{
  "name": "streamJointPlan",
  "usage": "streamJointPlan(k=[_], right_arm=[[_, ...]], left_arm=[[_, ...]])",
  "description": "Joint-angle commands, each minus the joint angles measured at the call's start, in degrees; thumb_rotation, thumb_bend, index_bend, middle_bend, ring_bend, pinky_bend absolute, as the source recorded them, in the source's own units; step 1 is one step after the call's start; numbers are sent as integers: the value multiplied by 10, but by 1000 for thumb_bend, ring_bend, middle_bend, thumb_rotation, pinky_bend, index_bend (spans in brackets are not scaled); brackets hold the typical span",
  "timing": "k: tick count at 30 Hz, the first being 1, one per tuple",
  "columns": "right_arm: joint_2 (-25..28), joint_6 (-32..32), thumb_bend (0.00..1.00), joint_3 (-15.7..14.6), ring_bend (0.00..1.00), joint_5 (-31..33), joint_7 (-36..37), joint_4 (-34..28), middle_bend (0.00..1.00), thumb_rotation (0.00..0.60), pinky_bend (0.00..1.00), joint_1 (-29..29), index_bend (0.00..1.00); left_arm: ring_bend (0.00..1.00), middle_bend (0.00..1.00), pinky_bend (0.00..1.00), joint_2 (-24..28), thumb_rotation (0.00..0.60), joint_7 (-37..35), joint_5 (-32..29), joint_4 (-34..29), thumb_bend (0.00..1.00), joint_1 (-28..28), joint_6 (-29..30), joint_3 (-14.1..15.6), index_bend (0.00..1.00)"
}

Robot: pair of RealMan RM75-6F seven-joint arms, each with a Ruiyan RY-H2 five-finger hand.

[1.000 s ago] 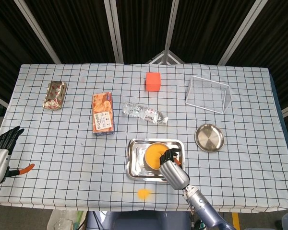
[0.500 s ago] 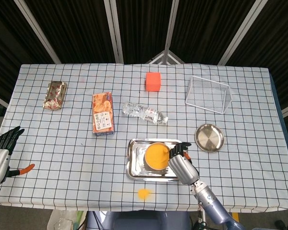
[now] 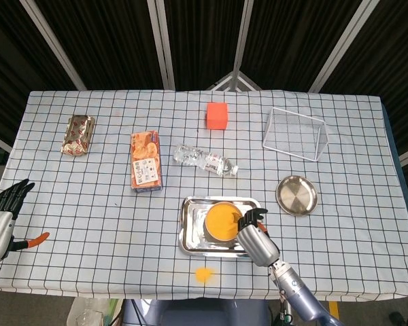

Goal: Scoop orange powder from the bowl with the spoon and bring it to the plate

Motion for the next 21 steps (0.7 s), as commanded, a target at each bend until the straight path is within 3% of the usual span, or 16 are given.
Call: streamJointPlan(k=[1, 21], right_arm=[[-5, -2, 555, 0, 494, -2, 4, -3, 616, 600, 509, -1, 676], [-1, -5, 561, 21, 494, -21, -2, -29, 616, 600, 509, -6, 676]], left_arm=[[0, 0, 0, 0, 600, 0, 0, 0, 8, 0, 0, 0, 0], [0, 0, 0, 1, 600, -2, 0, -1, 8, 0, 0, 0, 0]])
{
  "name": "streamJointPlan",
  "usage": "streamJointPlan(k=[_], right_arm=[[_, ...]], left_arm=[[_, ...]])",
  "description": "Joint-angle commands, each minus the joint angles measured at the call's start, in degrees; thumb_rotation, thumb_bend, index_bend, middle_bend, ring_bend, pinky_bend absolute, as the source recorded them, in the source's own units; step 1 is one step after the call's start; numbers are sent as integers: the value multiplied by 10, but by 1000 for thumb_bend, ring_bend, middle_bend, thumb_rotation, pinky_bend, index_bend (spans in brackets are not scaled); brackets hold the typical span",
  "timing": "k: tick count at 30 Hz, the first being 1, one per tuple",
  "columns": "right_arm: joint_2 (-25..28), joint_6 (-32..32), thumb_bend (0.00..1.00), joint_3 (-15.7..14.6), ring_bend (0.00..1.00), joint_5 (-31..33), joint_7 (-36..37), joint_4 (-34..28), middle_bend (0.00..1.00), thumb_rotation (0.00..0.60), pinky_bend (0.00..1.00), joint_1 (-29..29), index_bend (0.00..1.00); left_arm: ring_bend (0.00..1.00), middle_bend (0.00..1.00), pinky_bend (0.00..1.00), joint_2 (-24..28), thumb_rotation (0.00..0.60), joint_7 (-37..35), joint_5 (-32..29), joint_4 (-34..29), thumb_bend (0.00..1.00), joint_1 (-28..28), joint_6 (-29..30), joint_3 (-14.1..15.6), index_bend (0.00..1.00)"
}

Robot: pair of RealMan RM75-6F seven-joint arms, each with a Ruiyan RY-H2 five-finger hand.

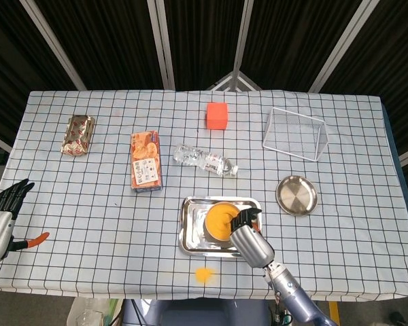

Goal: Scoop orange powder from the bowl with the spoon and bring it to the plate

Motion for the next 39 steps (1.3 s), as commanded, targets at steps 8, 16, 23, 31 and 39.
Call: streamJointPlan(k=[8, 16, 23, 31, 39], right_arm=[[-6, -13, 561, -4, 494, -5, -14, 1, 616, 600, 509, -2, 676], [-16, -23, 561, -8, 494, -8, -24, 15, 615, 600, 509, -4, 676], [-19, -19, 562, -1, 494, -1, -29, 28, 617, 600, 509, -11, 682], [-7, -12, 562, 10, 494, 8, -29, 35, 618, 600, 509, -17, 685], [8, -6, 562, 16, 494, 11, -25, 24, 618, 600, 510, -21, 685]], left_arm=[[0, 0, 0, 0, 600, 0, -1, -1, 8, 0, 0, 0, 0], [0, 0, 0, 0, 600, -2, -1, 0, 8, 0, 0, -1, 0], [0, 0, 0, 0, 600, -2, 0, 1, 8, 0, 0, -1, 0], [0, 0, 0, 0, 600, -2, 0, 1, 8, 0, 1, -1, 0], [0, 0, 0, 0, 600, -1, 0, 1, 8, 0, 0, -1, 0]])
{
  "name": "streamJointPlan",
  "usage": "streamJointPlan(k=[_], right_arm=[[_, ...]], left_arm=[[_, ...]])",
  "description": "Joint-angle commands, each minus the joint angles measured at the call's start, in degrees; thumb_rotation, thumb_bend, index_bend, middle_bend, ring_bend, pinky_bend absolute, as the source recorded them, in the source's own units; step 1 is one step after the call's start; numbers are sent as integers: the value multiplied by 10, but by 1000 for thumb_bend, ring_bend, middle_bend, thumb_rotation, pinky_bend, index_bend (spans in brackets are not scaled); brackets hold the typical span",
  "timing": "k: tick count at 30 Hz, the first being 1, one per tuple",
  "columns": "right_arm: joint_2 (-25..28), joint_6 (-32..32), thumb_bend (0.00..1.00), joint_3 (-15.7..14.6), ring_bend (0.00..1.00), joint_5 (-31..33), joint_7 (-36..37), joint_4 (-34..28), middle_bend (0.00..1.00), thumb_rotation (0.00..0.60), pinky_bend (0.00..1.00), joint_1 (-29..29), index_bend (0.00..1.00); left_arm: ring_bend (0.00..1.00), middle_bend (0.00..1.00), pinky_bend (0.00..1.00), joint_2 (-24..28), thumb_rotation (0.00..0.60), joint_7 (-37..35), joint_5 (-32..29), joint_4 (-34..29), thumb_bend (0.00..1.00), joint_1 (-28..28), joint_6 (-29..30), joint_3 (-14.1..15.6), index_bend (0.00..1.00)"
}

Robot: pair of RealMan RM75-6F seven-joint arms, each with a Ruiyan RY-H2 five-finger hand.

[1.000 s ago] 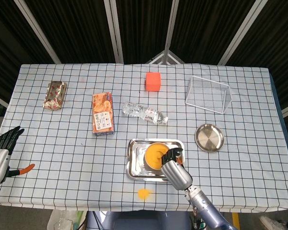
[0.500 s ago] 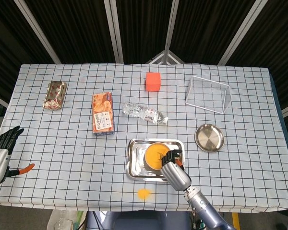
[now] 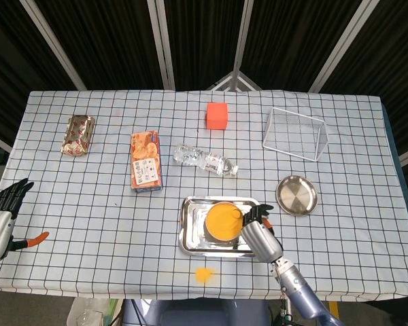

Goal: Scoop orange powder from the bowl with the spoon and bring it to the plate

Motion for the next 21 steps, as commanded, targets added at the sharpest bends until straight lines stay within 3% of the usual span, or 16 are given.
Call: streamJointPlan(k=[1, 12, 21], right_arm=[[5, 1, 562, 1, 494, -2, 3, -12, 618, 600, 509, 0, 685], [-12, -20, 563, -23, 494, -21, 1, -30, 618, 600, 509, 3, 685], [-21, -23, 562, -18, 494, -20, -4, -15, 618, 600, 509, 1, 685]], left_arm=[[0, 0, 0, 0, 600, 0, 0, 0, 8, 0, 0, 0, 0], [0, 0, 0, 0, 600, -1, 2, 0, 8, 1, 2, 0, 0], [0, 0, 0, 1, 600, -3, 1, 0, 8, 0, 1, 0, 0]])
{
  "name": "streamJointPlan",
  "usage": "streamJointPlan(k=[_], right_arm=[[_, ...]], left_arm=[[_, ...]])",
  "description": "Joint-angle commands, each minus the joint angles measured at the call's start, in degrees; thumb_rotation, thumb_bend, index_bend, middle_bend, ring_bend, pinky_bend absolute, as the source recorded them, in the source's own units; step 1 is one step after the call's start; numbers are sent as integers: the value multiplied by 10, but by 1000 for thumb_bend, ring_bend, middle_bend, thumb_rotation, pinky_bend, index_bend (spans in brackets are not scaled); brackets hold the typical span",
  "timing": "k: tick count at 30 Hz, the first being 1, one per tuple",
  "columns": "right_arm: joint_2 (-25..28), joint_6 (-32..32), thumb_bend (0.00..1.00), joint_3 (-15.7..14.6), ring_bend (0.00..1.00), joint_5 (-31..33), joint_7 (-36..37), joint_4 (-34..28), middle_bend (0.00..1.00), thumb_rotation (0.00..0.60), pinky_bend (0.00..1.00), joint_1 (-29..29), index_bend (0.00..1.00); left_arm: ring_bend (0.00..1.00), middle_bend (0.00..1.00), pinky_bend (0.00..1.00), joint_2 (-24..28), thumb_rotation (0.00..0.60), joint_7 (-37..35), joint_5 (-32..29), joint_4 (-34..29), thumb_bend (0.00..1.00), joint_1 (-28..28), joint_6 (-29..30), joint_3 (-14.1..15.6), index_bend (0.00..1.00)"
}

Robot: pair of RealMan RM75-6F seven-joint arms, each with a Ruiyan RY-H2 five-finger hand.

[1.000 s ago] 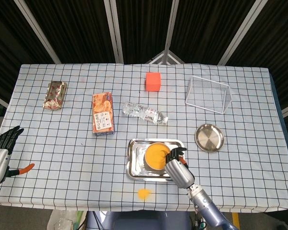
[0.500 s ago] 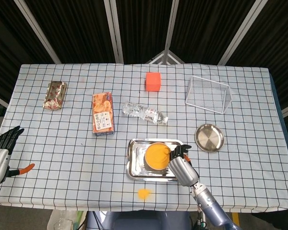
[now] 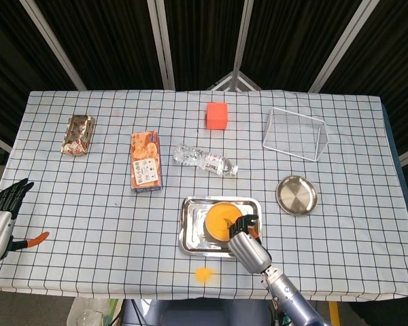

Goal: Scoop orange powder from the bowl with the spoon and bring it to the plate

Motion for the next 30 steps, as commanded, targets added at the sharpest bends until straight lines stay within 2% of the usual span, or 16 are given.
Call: streamJointPlan(k=[1, 15, 30], right_arm=[[-1, 0, 563, 3, 494, 2, -3, 4, 618, 600, 509, -1, 685], [13, 16, 562, 22, 494, 14, 1, 12, 618, 600, 509, -9, 685], [18, 7, 562, -1, 494, -8, 13, -17, 618, 600, 509, -10, 685]], left_arm=[[0, 0, 0, 0, 600, 0, 0, 0, 8, 0, 0, 0, 0], [0, 0, 0, 0, 600, 1, 0, 0, 8, 0, 0, 0, 0], [0, 0, 0, 0, 600, 1, 0, -1, 8, 0, 0, 0, 0]])
